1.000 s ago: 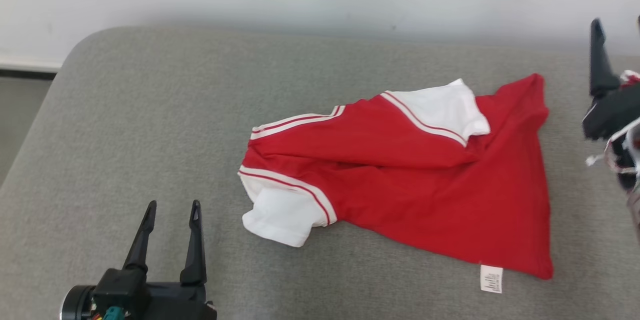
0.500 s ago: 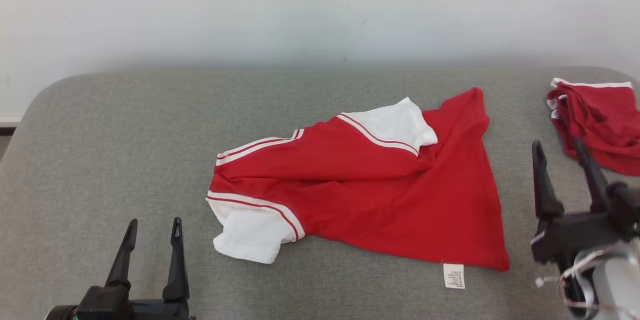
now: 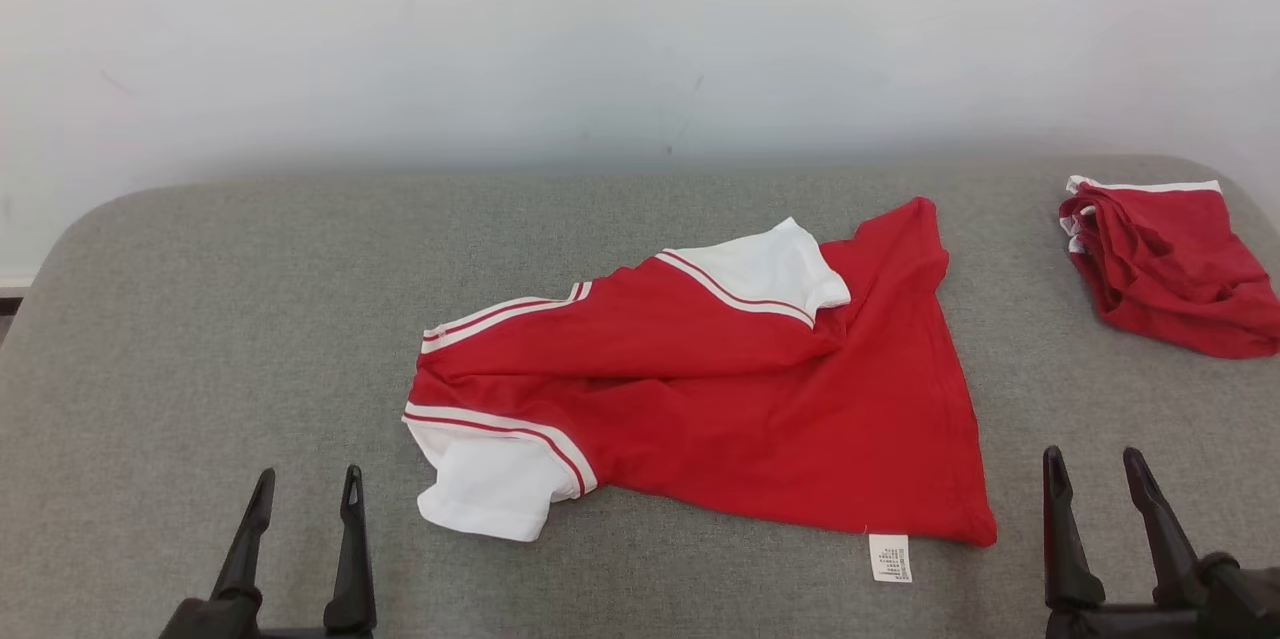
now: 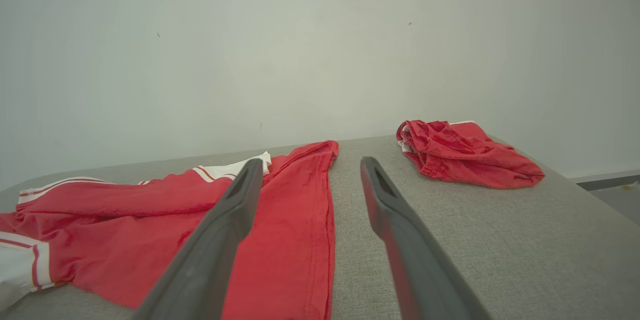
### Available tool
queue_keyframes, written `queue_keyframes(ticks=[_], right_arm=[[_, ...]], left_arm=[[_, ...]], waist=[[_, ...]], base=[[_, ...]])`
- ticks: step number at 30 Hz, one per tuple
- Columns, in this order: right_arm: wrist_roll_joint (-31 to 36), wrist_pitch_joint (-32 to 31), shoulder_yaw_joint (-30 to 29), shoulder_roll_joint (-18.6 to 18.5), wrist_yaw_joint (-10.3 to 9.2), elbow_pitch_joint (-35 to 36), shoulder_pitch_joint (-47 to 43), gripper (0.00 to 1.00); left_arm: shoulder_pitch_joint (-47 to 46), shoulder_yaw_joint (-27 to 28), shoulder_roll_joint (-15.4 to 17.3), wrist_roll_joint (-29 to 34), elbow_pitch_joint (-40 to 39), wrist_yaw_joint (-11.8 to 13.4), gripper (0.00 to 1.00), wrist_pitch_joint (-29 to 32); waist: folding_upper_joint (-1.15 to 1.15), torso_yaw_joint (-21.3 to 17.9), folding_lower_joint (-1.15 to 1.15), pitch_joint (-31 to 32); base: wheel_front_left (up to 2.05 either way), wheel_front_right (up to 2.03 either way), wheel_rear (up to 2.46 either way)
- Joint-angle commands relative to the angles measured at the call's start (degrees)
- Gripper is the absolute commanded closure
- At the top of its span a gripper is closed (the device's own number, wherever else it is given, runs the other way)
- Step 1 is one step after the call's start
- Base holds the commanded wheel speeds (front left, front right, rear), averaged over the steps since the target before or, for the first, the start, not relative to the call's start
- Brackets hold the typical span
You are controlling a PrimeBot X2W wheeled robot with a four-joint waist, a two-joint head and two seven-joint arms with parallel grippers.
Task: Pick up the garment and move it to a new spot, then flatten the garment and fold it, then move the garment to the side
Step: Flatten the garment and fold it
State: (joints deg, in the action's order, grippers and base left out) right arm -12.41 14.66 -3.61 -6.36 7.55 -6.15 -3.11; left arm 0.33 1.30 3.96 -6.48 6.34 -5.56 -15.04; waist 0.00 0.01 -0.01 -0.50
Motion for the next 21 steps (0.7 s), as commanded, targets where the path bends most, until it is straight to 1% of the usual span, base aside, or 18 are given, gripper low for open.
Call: queue_keyframes(ticks=[1, 9, 15, 21], right_arm=[[0.46, 0.10, -0.25, 0.27, -0.15, 0.64, -0.70, 0.00], [0.61, -0.67, -0.53, 1.41, -0.15, 2.28, -3.67, 0.00], [0.79, -1.05, -0.44, 1.24, -0.15, 2.51, -3.66, 0.00], [0.72, -1.86, -0.12, -0.36, -0.15, 0.49, -1.39, 0.00]], left_arm=[[0.95, 0.19, -0.04, 0.23, 0.07, 0.00, 0.00, -0.18], [2.31, 0.81, 0.34, 0.45, 0.68, -0.05, 0.00, -0.19], [2.66, 0.37, 0.18, 0.73, 0.29, 0.43, 0.00, -0.18], [-2.14, -0.74, 2.57, 0.71, 2.48, -0.43, 0.00, -0.13]], waist=[[0.00, -0.12, 0.01, 0.22], [0.00, -0.26, 0.01, 0.80], [0.00, 0.03, 0.01, 0.64], [0.00, 0.32, 0.01, -1.02]], base=[[0.00, 0.00, 0.00], [0.00, 0.00, 0.00], [0.00, 0.00, 0.00], [0.00, 0.00, 0.00]])
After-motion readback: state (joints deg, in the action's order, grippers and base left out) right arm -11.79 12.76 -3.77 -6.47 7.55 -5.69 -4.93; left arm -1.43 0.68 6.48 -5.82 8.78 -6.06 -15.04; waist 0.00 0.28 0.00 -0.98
